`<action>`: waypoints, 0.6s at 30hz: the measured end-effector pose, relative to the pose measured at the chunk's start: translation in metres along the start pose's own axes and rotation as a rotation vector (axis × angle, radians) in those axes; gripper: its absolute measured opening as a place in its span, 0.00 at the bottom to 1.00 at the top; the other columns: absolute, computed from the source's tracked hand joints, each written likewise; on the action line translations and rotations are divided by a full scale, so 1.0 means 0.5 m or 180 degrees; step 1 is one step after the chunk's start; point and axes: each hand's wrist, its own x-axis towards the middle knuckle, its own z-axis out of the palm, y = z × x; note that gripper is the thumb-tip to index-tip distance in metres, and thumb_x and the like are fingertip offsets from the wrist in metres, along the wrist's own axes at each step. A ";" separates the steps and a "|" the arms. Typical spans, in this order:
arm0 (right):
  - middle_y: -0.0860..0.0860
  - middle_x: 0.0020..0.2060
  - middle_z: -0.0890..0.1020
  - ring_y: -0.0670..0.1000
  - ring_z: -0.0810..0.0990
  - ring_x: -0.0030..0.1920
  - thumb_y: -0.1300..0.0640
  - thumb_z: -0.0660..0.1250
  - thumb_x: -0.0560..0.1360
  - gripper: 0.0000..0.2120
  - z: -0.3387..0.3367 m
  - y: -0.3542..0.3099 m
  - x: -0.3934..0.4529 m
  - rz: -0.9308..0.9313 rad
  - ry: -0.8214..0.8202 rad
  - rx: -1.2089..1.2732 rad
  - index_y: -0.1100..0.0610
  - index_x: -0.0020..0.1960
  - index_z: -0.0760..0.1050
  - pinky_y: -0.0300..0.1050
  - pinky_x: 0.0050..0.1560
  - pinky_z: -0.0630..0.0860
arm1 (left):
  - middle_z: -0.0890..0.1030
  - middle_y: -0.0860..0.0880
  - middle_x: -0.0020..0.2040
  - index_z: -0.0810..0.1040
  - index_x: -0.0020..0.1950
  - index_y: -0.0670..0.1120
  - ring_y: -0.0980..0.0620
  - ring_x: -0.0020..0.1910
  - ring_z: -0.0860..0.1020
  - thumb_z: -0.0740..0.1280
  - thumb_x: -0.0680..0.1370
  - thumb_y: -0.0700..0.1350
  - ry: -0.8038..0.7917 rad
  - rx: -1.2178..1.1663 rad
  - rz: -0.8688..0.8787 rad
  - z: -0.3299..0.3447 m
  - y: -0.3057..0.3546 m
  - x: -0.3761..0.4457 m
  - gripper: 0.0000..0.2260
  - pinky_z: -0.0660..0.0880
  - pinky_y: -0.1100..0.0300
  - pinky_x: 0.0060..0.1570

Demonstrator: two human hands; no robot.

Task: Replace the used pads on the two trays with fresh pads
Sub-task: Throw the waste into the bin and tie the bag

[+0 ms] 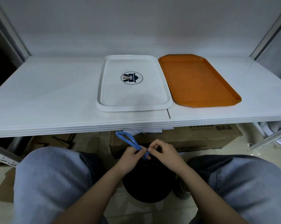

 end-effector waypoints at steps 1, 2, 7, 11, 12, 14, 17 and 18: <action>0.46 0.40 0.81 0.46 0.78 0.43 0.48 0.65 0.76 0.04 0.001 0.000 0.001 -0.0008 0.0014 0.0037 0.47 0.44 0.76 0.46 0.46 0.75 | 0.81 0.51 0.38 0.80 0.43 0.41 0.61 0.39 0.79 0.59 0.81 0.38 0.0000 -0.0011 -0.0024 0.000 -0.001 0.000 0.12 0.72 0.71 0.44; 0.47 0.40 0.80 0.48 0.78 0.43 0.49 0.66 0.76 0.03 0.003 0.001 0.002 -0.0008 0.0032 0.0085 0.48 0.44 0.76 0.47 0.45 0.75 | 0.81 0.51 0.39 0.80 0.44 0.41 0.61 0.39 0.79 0.59 0.81 0.39 0.0000 -0.0013 -0.0054 -0.001 -0.002 0.001 0.12 0.72 0.71 0.41; 0.50 0.39 0.80 0.49 0.78 0.43 0.52 0.68 0.75 0.02 0.009 0.005 0.002 -0.0005 0.0088 0.0252 0.50 0.44 0.78 0.39 0.42 0.72 | 0.83 0.52 0.42 0.80 0.50 0.43 0.59 0.43 0.80 0.60 0.81 0.42 0.0003 -0.0076 -0.0247 -0.003 -0.015 -0.001 0.10 0.75 0.67 0.43; 0.50 0.40 0.81 0.47 0.79 0.43 0.53 0.69 0.75 0.02 0.010 0.007 0.003 0.0025 0.0069 0.0256 0.51 0.45 0.78 0.38 0.43 0.72 | 0.82 0.50 0.41 0.80 0.50 0.43 0.60 0.41 0.80 0.60 0.81 0.41 0.0103 -0.0055 -0.0303 0.003 -0.013 -0.003 0.09 0.75 0.67 0.40; 0.50 0.40 0.82 0.47 0.79 0.43 0.53 0.68 0.75 0.02 0.011 0.008 0.003 0.0035 0.0069 0.0243 0.51 0.45 0.78 0.39 0.43 0.72 | 0.81 0.51 0.40 0.80 0.48 0.44 0.60 0.40 0.79 0.61 0.81 0.41 0.0120 -0.0015 -0.0300 0.004 -0.011 -0.004 0.09 0.74 0.68 0.38; 0.50 0.40 0.82 0.46 0.80 0.43 0.53 0.68 0.75 0.02 0.012 0.009 0.003 0.0061 0.0066 0.0249 0.51 0.45 0.78 0.39 0.44 0.73 | 0.81 0.51 0.38 0.80 0.45 0.45 0.59 0.38 0.78 0.61 0.81 0.41 0.0136 0.0058 -0.0262 0.006 -0.005 -0.005 0.09 0.72 0.68 0.34; 0.50 0.38 0.84 0.44 0.81 0.42 0.55 0.68 0.75 0.02 0.013 0.008 0.001 0.0075 0.0069 0.0429 0.53 0.46 0.77 0.35 0.45 0.72 | 0.78 0.49 0.34 0.79 0.45 0.39 0.61 0.31 0.76 0.61 0.80 0.38 0.0168 -0.0109 -0.0208 0.009 0.004 -0.005 0.09 0.68 0.72 0.30; 0.50 0.37 0.84 0.43 0.81 0.41 0.56 0.68 0.75 0.02 0.013 0.007 0.001 0.0080 0.0088 0.0451 0.54 0.45 0.77 0.35 0.45 0.73 | 0.78 0.49 0.34 0.79 0.45 0.38 0.63 0.29 0.75 0.61 0.80 0.37 0.0170 -0.0151 -0.0223 0.009 0.006 -0.005 0.08 0.68 0.73 0.29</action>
